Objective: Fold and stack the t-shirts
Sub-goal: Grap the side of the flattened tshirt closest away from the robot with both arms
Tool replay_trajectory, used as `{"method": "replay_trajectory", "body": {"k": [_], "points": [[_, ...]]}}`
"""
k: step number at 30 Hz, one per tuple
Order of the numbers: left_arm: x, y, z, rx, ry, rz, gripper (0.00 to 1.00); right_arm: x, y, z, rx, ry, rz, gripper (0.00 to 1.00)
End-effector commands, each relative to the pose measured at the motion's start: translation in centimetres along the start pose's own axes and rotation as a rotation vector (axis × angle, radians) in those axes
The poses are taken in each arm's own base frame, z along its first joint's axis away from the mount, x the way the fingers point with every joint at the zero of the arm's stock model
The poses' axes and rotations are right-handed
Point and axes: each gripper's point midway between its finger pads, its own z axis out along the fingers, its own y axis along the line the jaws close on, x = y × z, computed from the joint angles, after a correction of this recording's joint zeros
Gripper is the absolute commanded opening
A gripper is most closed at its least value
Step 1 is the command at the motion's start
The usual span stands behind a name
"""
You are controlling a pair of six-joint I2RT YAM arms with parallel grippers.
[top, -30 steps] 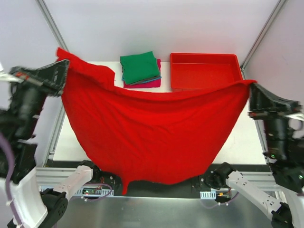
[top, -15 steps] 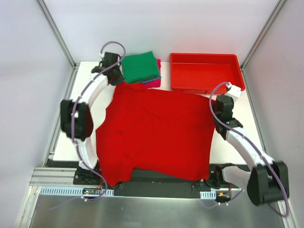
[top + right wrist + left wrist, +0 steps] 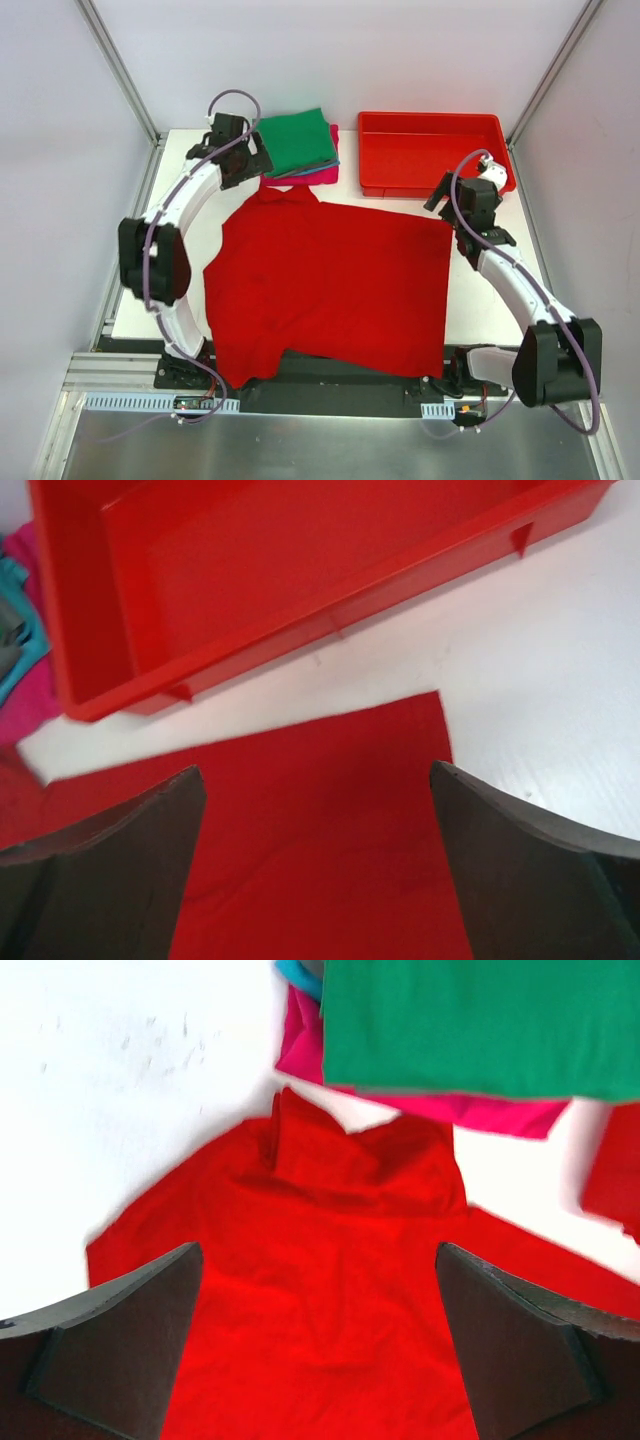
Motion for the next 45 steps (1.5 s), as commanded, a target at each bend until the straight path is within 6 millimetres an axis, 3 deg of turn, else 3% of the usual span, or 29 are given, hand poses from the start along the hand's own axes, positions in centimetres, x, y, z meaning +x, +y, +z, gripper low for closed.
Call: {"method": "replay_trajectory", "body": {"k": [1,6,10,22,28,34,40,45], "points": [[2.5,1.0,-4.3,0.037,0.02,-0.026,0.99,3.3,1.8,-3.3,-0.177,0.144,0.009,0.96],[8.8,2.7,-5.2,0.071,0.151,-0.063,0.99,9.6,1.9,-5.1,-0.284,0.364,-0.022,0.96],[12.1,3.9,-3.7,0.055,0.234,-0.063,0.99,12.6,0.8,-3.9,-0.22,0.498,-0.057,0.96],[13.7,5.0,1.5,-0.018,0.336,-0.071,0.99,15.8,-1.2,2.5,-0.05,0.701,-0.014,0.96],[13.4,6.3,3.8,-0.05,0.364,-0.112,0.99,14.9,-0.9,6.2,-0.051,0.709,0.025,0.96],[12.7,6.1,4.3,-0.037,0.36,-0.111,0.99,12.6,-0.2,8.6,-0.064,0.657,-0.01,0.96],[11.7,4.9,2.9,0.024,0.343,-0.102,0.99,9.3,0.5,7.5,-0.081,0.576,-0.034,0.96],[11.9,4.6,-1.0,0.062,0.312,-0.119,0.99,8.6,-0.8,3.7,-0.049,0.548,-0.058,0.96]]}}
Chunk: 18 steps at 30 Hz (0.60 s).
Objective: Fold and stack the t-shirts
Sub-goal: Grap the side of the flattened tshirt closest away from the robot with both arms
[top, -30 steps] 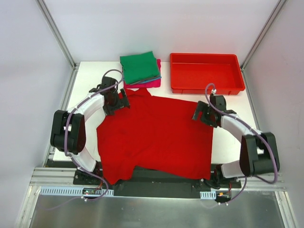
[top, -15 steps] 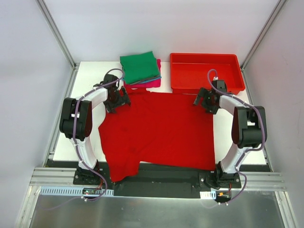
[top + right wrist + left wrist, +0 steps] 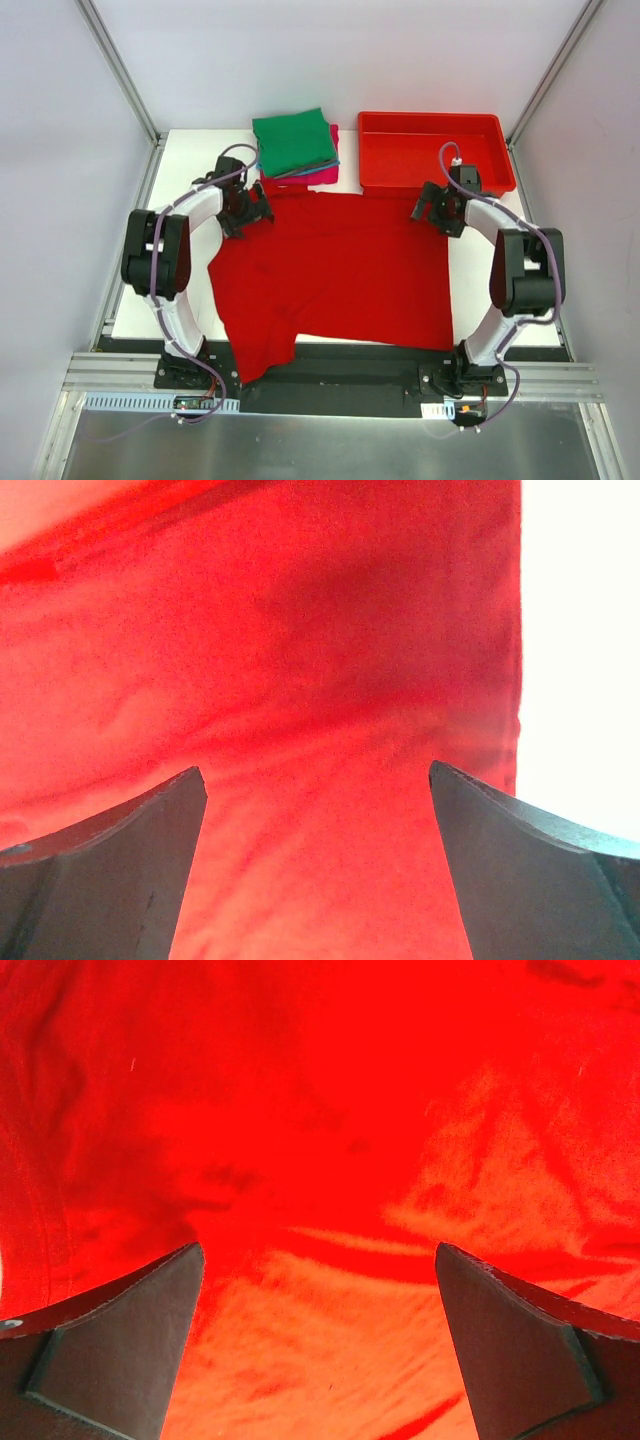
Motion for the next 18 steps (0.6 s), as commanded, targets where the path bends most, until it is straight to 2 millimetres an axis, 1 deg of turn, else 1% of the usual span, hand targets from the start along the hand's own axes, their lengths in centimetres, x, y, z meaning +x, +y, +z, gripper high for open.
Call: {"method": "replay_trajectory", "body": {"k": [1,3,4,6,8,10,12,13,15,18], "points": [[1.1,-0.6,-4.9,0.067,-0.053,-0.003,0.99,0.3,-0.8,-5.2,0.043,-0.078,-0.034,0.96],[2.3,-0.1,-6.8,0.05,-0.09,-0.004,0.99,1.2,-1.1,-6.7,0.034,-0.102,-0.039,0.96],[3.9,0.9,-7.1,0.014,-0.083,-0.006,0.99,1.7,-1.2,-7.3,0.024,-0.11,-0.041,0.96],[6.5,2.5,-8.4,-0.056,-0.079,-0.041,0.99,2.6,-1.0,-8.7,-0.009,-0.137,-0.043,0.96],[10.0,4.2,-9.1,-0.101,-0.045,-0.084,0.99,3.6,-1.1,-9.6,-0.03,-0.153,-0.04,0.96],[14.0,5.5,-9.5,-0.133,0.03,-0.086,0.99,4.6,-1.3,-9.9,-0.038,-0.144,-0.038,0.96],[17.4,7.3,-10.3,-0.2,0.089,-0.082,0.97,5.3,-1.4,-10.1,-0.045,-0.131,-0.039,0.96],[19.1,8.5,-11.0,-0.249,0.113,-0.073,0.96,5.5,-1.4,-10.2,-0.05,-0.129,-0.042,0.96],[21.7,9.6,-12.0,-0.284,0.162,-0.055,0.93,5.7,-1.5,-10.3,-0.046,-0.128,-0.049,0.96],[24.9,11.0,-13.4,-0.309,0.229,-0.072,0.85,5.8,-1.8,-10.1,-0.033,-0.125,-0.054,0.96]]}}
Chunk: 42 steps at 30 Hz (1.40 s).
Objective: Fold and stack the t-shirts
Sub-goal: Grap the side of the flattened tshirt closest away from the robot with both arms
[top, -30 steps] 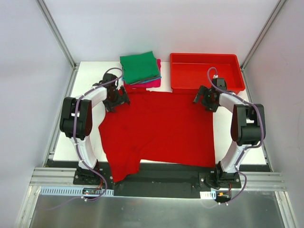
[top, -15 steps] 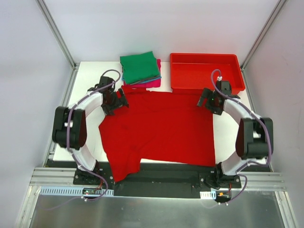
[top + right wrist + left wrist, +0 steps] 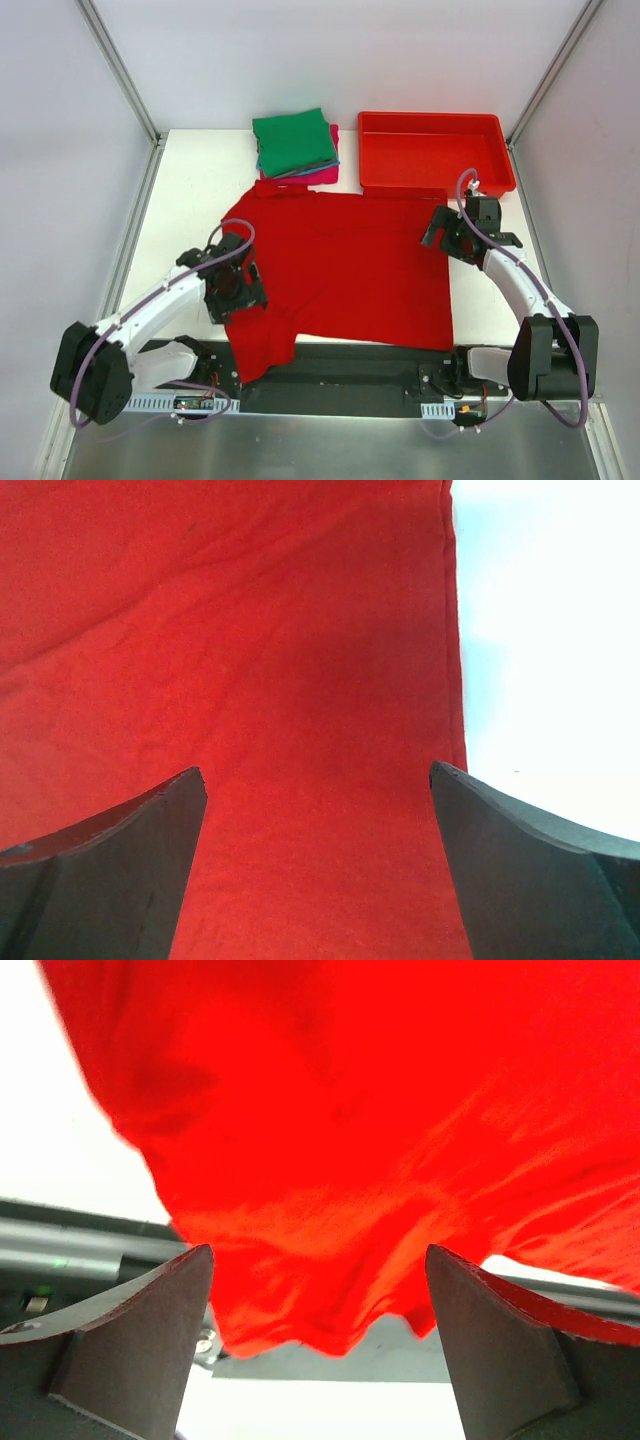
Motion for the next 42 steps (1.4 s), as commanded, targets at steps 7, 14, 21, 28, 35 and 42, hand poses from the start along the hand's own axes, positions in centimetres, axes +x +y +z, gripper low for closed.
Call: {"method": "replay_trajectory", "body": {"k": [7,14,21,28,35,42], "points": [[8.8,5.8,-1.2,-0.176,0.24,-0.039,0.65,0.8,-0.4,0.4,0.013,0.034,-0.015,0.96],[9.4,6.5,-0.5,-0.261,0.277,-0.014,0.41,0.8,-0.6,0.6,0.021,0.038,-0.017,0.96],[10.5,6.6,0.6,-0.271,0.319,0.009,0.43,0.8,-1.2,0.3,0.044,0.028,-0.022,0.96],[10.7,7.1,1.6,-0.314,0.33,0.023,0.34,0.9,-1.4,0.3,0.054,0.029,-0.015,0.96],[10.3,5.3,1.9,-0.239,0.314,0.034,0.01,1.1,-1.8,-0.2,0.064,0.017,-0.009,0.96],[9.4,4.6,1.7,-0.209,0.274,0.056,0.0,1.7,-2.5,-1.2,0.085,0.005,-0.002,0.96]]}}
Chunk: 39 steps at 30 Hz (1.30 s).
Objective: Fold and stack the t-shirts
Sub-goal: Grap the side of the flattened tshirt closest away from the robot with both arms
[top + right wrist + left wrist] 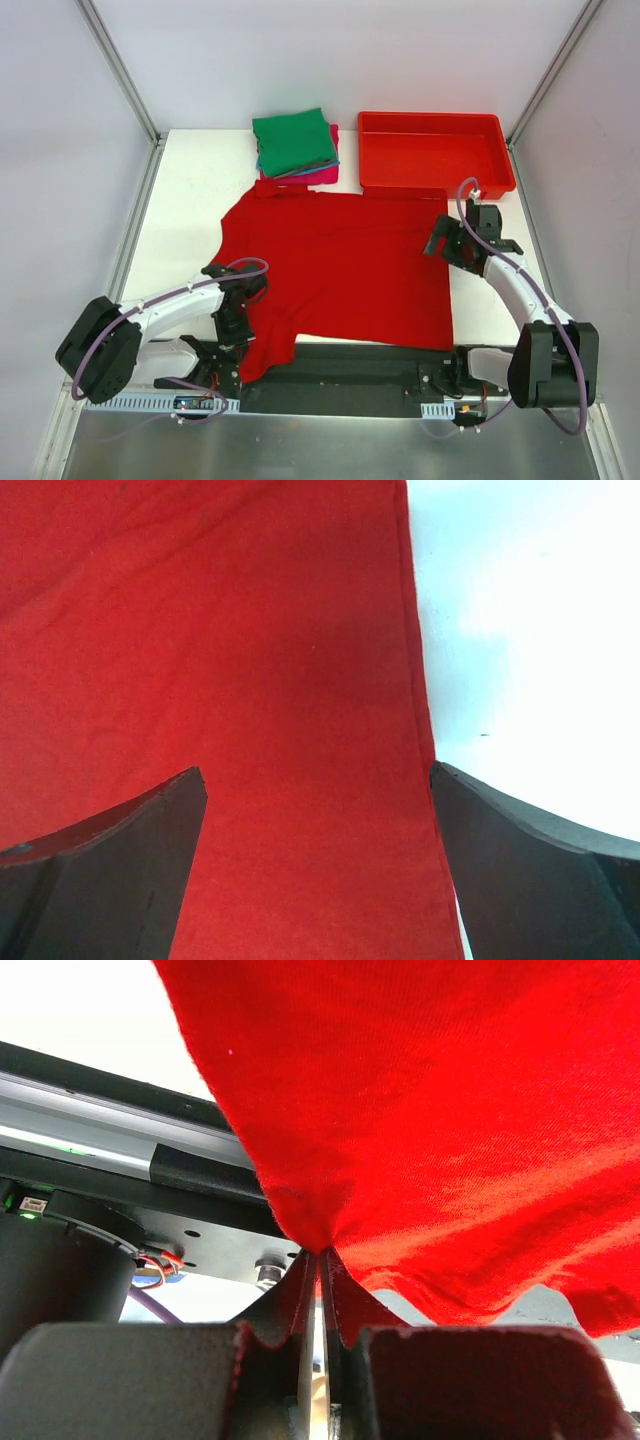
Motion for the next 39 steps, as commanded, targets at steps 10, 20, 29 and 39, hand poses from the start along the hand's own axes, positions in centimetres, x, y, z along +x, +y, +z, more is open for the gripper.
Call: {"method": "replay_trajectory", "body": {"k": [10,20,29,39], "points": [[-3.6,-6.3,-5.3,0.342,-0.262,0.099,0.0,8.4,-1.0,-5.7,0.003,0.222,0.149,0.96],[-6.9,-9.0,-8.4,0.398,-0.407,0.109,0.0,14.0,-1.9,-5.7,0.007,0.344,0.237,0.97],[-8.8,-8.8,-8.3,0.392,-0.424,0.048,0.0,10.9,-1.6,-0.8,0.033,0.321,0.231,0.95],[-10.8,-9.2,-9.4,0.439,-0.437,0.032,0.0,5.4,-2.2,2.0,0.154,0.275,0.175,0.95]]}}
